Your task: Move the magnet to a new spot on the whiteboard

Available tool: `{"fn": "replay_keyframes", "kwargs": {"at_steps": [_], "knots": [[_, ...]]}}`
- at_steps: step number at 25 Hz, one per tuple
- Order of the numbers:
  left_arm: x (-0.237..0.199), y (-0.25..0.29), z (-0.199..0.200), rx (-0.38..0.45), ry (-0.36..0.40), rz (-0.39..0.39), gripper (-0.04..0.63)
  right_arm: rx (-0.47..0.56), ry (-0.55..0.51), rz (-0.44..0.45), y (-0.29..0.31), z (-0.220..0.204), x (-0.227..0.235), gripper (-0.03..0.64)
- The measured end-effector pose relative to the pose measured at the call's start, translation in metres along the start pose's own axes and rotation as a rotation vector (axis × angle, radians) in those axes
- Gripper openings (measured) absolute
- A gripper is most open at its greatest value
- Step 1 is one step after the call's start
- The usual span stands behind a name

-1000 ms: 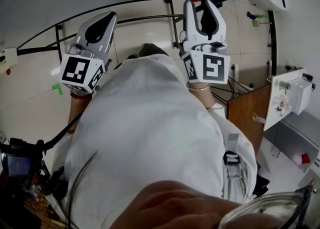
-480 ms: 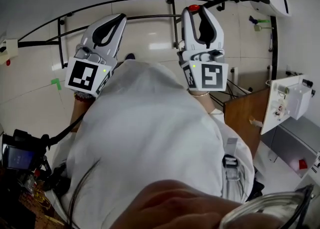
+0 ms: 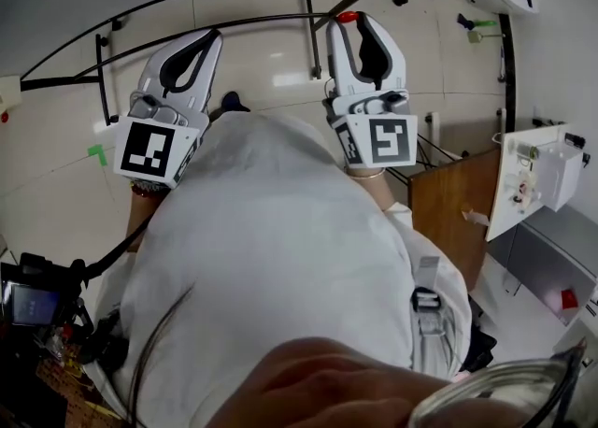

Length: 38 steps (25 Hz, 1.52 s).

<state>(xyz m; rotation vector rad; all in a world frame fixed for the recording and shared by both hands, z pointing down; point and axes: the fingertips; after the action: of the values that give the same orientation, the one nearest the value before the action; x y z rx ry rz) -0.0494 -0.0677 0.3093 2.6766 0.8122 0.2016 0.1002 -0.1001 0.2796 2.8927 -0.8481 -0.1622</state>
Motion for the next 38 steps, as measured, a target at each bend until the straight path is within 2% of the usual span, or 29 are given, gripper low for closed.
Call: {"fn": "replay_keyframes", "kwargs": {"at_steps": [3,6,9,11,14,16,20,23,26,29,34,38], "knots": [[0.009,-0.01,-0.001,0.009,-0.016,0.054,0.006,0.012,-0.048,0.026,-0.016,-0.001,-0.007,0.121],[0.049,-0.021,-0.008,-0.012,-0.018,0.088,0.006,0.043,-0.068,0.067,-0.056,-0.006,-0.007,0.121],[0.081,-0.027,-0.001,-0.002,0.014,0.091,0.006,0.05,-0.046,0.091,-0.077,-0.012,-0.006,0.121],[0.087,-0.029,-0.001,0.008,0.001,0.08,0.006,0.039,-0.033,0.1,-0.077,-0.017,-0.008,0.121],[0.092,-0.031,-0.021,-0.038,-0.059,0.054,0.006,-0.004,-0.032,0.093,-0.082,-0.033,-0.007,0.121],[0.094,-0.033,-0.027,-0.065,-0.064,0.04,0.006,-0.01,-0.013,0.081,-0.09,-0.033,-0.005,0.121],[0.098,-0.032,-0.02,-0.035,-0.037,0.03,0.006,0.006,-0.043,0.058,-0.104,-0.025,0.001,0.122],[0.109,-0.027,-0.011,0.0,-0.026,-0.01,0.006,0.031,-0.047,-0.006,-0.112,-0.014,0.018,0.122],[0.115,-0.025,-0.014,-0.006,-0.03,-0.03,0.006,0.022,-0.025,-0.054,-0.121,-0.015,0.031,0.122],[0.112,-0.03,-0.021,-0.006,-0.039,-0.023,0.006,-0.002,0.017,-0.062,-0.121,-0.029,0.035,0.123],[0.093,-0.045,-0.07,-0.098,-0.073,0.012,0.006,0.008,0.047,-0.039,-0.108,-0.037,0.016,0.122],[0.075,-0.082,-0.074,-0.101,-0.088,0.047,0.006,0.035,0.028,-0.006,-0.103,-0.007,-0.019,0.123]]}}
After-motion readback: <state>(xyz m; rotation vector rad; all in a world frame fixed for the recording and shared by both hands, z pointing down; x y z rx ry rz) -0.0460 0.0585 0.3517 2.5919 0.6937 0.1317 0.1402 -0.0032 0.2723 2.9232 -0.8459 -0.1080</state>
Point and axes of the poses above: the fingertips, and each gripper's own axes: y forward along the fingers, x to its right, z out of its top, and after that the axes turned 10 degrees about -x, right-handed
